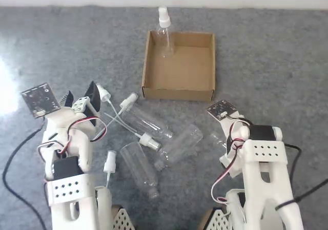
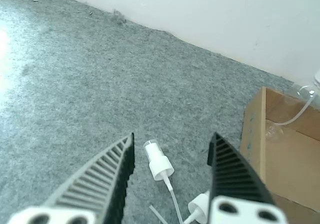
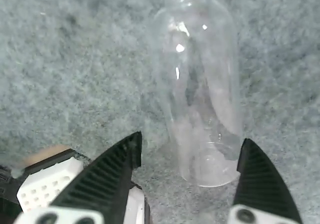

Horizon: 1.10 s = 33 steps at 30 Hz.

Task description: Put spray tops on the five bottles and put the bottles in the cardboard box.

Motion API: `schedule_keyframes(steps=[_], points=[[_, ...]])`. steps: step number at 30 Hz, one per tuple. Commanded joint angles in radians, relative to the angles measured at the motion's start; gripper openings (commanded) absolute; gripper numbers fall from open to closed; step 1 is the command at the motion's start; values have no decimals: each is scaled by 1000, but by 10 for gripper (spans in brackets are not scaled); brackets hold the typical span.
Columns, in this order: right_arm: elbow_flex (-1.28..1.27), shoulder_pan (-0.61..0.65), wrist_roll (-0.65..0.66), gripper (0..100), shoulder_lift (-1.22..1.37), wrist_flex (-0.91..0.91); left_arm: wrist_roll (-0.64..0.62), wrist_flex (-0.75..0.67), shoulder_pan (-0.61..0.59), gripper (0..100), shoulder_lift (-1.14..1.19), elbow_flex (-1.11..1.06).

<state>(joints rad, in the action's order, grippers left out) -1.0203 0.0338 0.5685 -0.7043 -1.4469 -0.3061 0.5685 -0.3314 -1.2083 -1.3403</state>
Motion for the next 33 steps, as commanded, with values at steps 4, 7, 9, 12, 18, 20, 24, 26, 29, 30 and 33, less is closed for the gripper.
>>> schedule_keyframes(steps=[4,7,9,12,18,20,24,26,29,30,33], points=[[103,-12,-14,274,-35,12,-11,-28,2,224,6,7],[144,36,-14,274,-35,-38,-11,-28,2,224,6,7],[172,85,-18,274,-35,-74,-11,-28,2,224,6,7],[203,140,-80,274,-35,-76,-9,-28,2,224,6,7],[235,177,-86,274,-31,-76,-9,-28,0,224,6,7],[252,177,-86,274,-13,-76,-9,-28,0,224,6,7],[336,171,-86,274,117,-77,-9,-28,2,224,6,7],[402,145,-86,274,205,-79,-9,-28,2,224,6,7],[519,101,-84,274,343,-87,-9,-29,2,224,6,7],[549,91,-84,274,389,-87,-9,-29,2,225,6,7],[611,79,-48,274,509,-88,-9,-29,2,225,6,7]])
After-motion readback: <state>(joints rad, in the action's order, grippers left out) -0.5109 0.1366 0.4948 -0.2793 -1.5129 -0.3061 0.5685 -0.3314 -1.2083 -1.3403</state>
